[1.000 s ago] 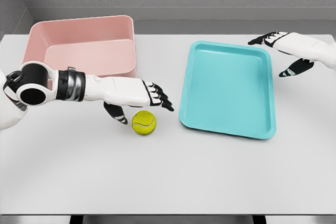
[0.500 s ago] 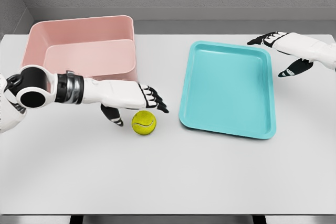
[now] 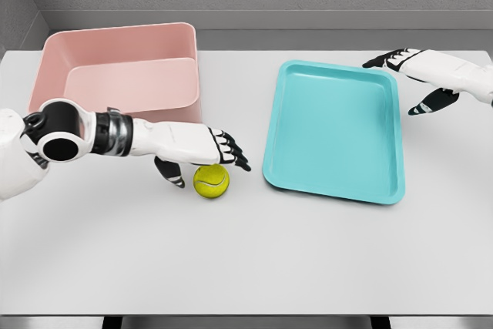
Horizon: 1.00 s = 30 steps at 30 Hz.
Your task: Put the tennis from the blue tray into the pink basket with both arms
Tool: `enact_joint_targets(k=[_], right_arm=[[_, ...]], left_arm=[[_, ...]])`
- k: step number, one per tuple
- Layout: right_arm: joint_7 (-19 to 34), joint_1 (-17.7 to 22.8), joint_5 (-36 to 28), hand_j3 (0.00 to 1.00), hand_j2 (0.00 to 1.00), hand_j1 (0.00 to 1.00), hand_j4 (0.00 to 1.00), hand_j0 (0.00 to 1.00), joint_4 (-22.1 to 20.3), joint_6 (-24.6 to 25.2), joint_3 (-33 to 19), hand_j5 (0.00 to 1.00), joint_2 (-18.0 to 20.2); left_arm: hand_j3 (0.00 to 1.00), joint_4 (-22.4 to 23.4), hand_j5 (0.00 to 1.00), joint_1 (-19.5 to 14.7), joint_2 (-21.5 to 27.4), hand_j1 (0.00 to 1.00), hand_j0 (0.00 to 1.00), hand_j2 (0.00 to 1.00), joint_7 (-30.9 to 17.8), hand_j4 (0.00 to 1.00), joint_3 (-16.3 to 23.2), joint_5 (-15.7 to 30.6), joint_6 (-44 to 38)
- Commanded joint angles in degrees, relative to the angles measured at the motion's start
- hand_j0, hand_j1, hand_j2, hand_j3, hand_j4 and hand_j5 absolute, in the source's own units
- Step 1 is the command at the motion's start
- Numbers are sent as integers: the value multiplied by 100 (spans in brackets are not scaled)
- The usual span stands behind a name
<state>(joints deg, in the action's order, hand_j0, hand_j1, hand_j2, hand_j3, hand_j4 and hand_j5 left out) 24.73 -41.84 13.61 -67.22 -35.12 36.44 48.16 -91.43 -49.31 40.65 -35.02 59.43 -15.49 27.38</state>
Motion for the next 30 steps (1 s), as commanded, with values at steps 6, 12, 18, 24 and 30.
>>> enact_joint_targets(k=[6,12,18,24,30], right_arm=[[-3,0,-42,100,100,100,100,100,-2,12,-5,100,0],[-3,0,-34,100,100,100,100,100,-2,12,-5,100,0],[-3,0,-42,100,100,100,100,100,-2,12,-5,100,0],[-3,0,-42,100,100,100,100,100,-2,12,-5,100,0],[-3,0,-34,100,100,100,100,100,-2,12,-5,100,0]], left_arm=[[100,28,100,9,-22,100,100,100,2,100,60,-15,-13],[100,37,100,9,-13,100,100,100,2,100,77,-165,-13],[100,116,100,9,-66,100,100,100,2,100,86,-165,-13],[100,187,100,97,-154,100,100,100,2,100,86,-261,-13],[100,248,100,97,-207,100,100,100,2,100,95,-270,-13]])
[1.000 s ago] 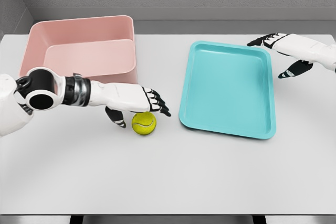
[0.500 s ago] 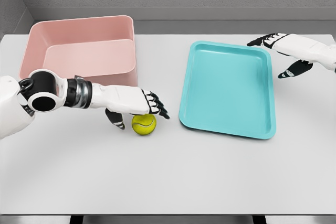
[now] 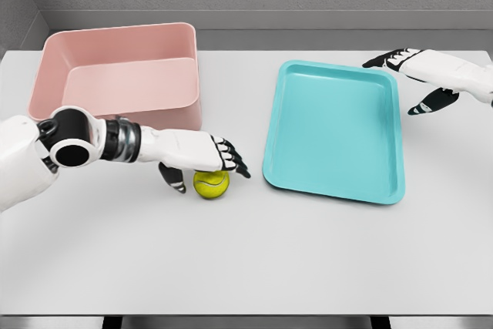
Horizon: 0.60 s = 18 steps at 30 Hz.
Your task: Put the tennis from the blue tray into the pink basket with both arms
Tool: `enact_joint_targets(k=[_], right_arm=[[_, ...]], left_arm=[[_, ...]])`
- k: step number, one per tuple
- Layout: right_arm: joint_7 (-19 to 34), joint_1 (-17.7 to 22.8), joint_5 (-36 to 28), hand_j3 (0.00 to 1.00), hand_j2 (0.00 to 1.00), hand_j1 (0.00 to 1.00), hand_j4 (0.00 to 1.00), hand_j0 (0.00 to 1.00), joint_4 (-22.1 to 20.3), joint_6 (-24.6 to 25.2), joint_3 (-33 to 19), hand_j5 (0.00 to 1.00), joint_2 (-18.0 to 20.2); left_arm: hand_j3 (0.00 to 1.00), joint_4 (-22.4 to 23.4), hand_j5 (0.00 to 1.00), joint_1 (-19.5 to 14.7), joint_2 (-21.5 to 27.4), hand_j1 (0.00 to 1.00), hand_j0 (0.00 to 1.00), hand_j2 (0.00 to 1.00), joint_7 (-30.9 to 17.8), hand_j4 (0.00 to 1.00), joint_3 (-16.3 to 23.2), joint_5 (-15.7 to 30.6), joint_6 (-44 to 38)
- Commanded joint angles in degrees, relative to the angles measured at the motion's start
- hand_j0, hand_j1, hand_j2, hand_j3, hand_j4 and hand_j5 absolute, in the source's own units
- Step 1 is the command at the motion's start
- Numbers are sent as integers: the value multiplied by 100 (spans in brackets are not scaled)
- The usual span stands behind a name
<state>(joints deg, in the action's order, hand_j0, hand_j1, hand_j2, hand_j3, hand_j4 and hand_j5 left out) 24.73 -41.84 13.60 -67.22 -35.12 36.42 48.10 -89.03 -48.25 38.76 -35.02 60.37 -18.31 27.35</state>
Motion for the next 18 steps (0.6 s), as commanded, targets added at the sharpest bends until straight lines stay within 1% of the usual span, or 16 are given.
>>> enact_joint_targets(k=[1,15,16,18], right_arm=[[-3,0,-33,100,100,100,100,100,-2,12,-12,100,6],[-3,0,-42,100,100,100,100,100,-2,12,-3,100,-3],[-3,0,-33,100,100,100,100,100,-2,12,-3,100,-3],[-3,0,-33,100,100,100,100,100,-2,12,-3,100,-3]], left_arm=[[100,97,100,18,-35,100,100,100,2,100,1,3,-11],[100,123,100,70,-114,100,100,100,2,100,1,-76,-11],[100,114,100,70,-114,100,100,100,2,100,1,-164,-11],[100,158,100,79,-114,100,100,100,2,100,1,-164,-11]])
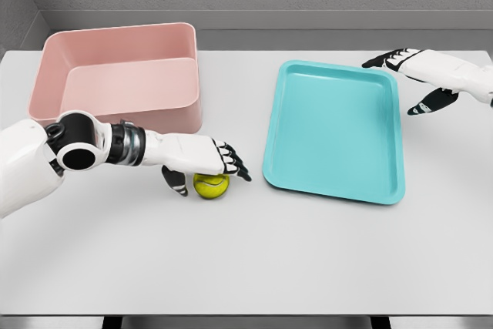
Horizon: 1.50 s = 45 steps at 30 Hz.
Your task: Put the tennis from the blue tray into the pink basket with both arms
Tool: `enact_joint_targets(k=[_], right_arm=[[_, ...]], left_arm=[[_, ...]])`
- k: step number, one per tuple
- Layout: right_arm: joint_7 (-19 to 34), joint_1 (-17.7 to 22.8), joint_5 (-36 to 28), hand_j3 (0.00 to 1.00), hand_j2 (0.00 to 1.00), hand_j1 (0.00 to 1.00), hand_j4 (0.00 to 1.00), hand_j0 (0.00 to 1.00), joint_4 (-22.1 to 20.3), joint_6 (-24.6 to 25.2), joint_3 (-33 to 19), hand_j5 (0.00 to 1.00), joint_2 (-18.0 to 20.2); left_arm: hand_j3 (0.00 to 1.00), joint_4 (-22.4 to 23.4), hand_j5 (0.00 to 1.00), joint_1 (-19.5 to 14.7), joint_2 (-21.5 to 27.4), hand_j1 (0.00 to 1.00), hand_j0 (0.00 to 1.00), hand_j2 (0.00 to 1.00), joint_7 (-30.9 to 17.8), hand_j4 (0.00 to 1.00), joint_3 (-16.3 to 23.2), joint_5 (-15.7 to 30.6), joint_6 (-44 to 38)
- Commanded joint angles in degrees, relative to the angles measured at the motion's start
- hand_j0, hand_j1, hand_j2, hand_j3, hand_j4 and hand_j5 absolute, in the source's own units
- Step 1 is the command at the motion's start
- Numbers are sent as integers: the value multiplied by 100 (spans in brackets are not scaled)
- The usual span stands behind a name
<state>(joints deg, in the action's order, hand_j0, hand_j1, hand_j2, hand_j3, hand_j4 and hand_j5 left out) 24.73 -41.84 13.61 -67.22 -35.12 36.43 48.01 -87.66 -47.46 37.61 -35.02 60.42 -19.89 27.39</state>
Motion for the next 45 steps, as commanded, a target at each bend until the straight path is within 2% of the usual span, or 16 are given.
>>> enact_joint_targets(k=[1,4,6,7,10,14,22,28,31,36,45], right_arm=[[-3,0,-42,100,100,100,100,100,-2,12,-5,100,-2],[-3,0,-42,100,100,100,100,100,-2,12,-5,100,7],[-3,0,-42,100,100,100,100,100,-2,12,-5,100,-2],[-3,0,-33,100,100,100,100,100,-2,12,-5,100,7],[-3,0,-33,100,100,100,100,100,-2,12,-14,100,-2],[-3,0,-33,100,100,100,100,100,-2,12,-14,100,7],[-3,0,-42,100,100,100,100,100,-2,12,-14,100,7],[-3,0,-42,100,100,100,100,100,-10,12,-14,100,7],[-3,0,-42,100,100,100,100,100,-10,12,-14,100,7],[-3,0,-42,100,100,100,100,100,-10,12,-14,100,15],[-3,0,-42,100,100,100,100,100,-10,12,-14,100,16]], left_arm=[[100,21,100,0,1,100,100,100,2,100,-4,-6,-5],[100,12,100,44,1,100,100,100,2,100,-4,-6,-14],[86,12,86,62,1,86,86,86,2,86,-12,-6,-76],[84,12,84,70,1,84,84,84,2,84,-4,-6,-146],[65,21,65,70,1,65,65,65,2,65,-12,38,-155],[62,21,62,70,9,62,62,62,2,62,-12,56,-164],[50,21,50,70,36,50,50,50,2,50,-21,73,-146],[34,12,34,79,62,34,34,34,2,34,-21,161,-137],[34,-49,34,79,71,34,34,34,2,34,-74,179,-120],[34,-269,34,9,167,34,34,34,2,34,-118,486,-76],[34,-375,34,-97,545,34,34,34,2,34,-540,978,328]])
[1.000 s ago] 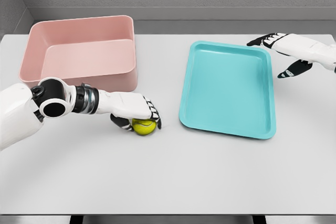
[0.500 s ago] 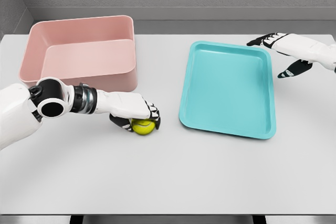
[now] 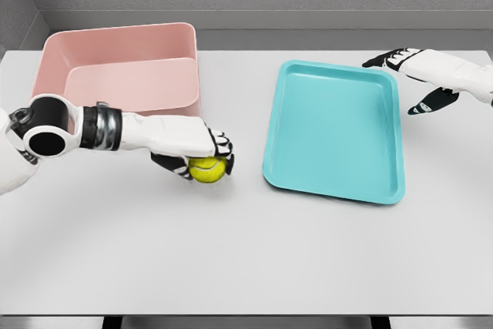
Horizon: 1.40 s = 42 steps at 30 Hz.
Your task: Put the tennis from the blue tray into the pink basket with both arms
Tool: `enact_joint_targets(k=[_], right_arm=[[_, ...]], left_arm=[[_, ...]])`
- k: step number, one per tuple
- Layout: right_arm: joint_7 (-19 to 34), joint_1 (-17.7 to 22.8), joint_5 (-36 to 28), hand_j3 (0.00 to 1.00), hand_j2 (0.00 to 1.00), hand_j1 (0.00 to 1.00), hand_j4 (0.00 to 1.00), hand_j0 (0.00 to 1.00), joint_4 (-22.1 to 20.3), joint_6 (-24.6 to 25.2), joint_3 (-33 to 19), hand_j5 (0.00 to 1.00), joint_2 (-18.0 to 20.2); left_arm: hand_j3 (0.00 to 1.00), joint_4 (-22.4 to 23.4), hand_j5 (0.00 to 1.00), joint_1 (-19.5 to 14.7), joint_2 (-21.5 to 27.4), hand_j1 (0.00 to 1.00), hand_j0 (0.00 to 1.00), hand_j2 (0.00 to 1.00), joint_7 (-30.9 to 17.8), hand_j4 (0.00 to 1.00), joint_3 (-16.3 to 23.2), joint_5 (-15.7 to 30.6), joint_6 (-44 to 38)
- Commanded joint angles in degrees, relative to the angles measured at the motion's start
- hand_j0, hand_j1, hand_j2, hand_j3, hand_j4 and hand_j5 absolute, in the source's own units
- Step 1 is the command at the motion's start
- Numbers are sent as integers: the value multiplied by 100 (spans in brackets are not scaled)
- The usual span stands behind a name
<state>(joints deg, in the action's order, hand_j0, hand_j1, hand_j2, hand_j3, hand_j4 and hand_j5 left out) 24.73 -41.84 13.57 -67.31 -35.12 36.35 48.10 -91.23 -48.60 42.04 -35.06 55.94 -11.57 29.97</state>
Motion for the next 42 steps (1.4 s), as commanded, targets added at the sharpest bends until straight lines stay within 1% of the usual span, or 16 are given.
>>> enact_joint_targets(k=[1,3,6,8,13,16,18,20,26,30,33,40,42], right_arm=[[-3,0,-38,100,100,100,100,100,-10,12,-5,100,6],[-3,0,-38,100,100,100,100,100,-10,12,-5,100,-2],[-3,0,-38,100,100,100,100,100,-10,12,-5,100,-2],[-3,0,-38,100,100,100,100,100,-10,12,-5,100,6],[-3,0,-38,100,100,100,100,100,-10,12,-5,100,-11],[-3,0,-38,100,100,100,100,100,-10,12,-5,100,-20],[-3,0,-38,100,100,100,100,100,-10,12,-5,100,-20],[-3,9,-38,100,100,100,100,100,-10,12,-5,100,-20],[-3,0,-38,100,100,100,100,100,-10,12,-5,100,-20],[-3,0,-38,100,100,100,100,100,-10,12,-5,100,-20],[-3,0,-38,100,100,100,100,100,-10,12,-5,100,-11],[-3,0,-38,100,100,100,100,100,-10,12,-5,100,-29],[-3,0,-38,100,100,100,100,100,-10,12,-5,100,-29]], left_arm=[[34,-18,34,-9,112,34,34,34,6,34,-92,208,71],[34,-62,34,-18,156,34,34,34,6,34,-136,278,79],[34,-115,34,-264,349,34,34,34,6,34,-145,472,229],[34,-115,34,-281,384,34,34,34,6,34,-180,533,238],[34,-97,34,-510,455,34,34,34,6,34,-189,718,273],[34,-53,34,-598,463,34,34,34,6,34,-189,762,273],[34,-18,34,-650,586,34,34,34,6,34,-197,806,273],[34,79,34,-668,595,34,34,34,6,34,-206,832,273],[34,597,34,-870,516,34,34,34,6,34,-215,841,273],[34,790,34,-949,499,34,34,34,6,34,-259,850,273],[34,1045,34,-967,446,34,34,34,6,34,-268,832,273],[34,1827,34,-1002,138,34,34,34,6,34,-268,788,273],[35,2126,35,-1002,7,35,35,35,6,35,-268,779,264]])
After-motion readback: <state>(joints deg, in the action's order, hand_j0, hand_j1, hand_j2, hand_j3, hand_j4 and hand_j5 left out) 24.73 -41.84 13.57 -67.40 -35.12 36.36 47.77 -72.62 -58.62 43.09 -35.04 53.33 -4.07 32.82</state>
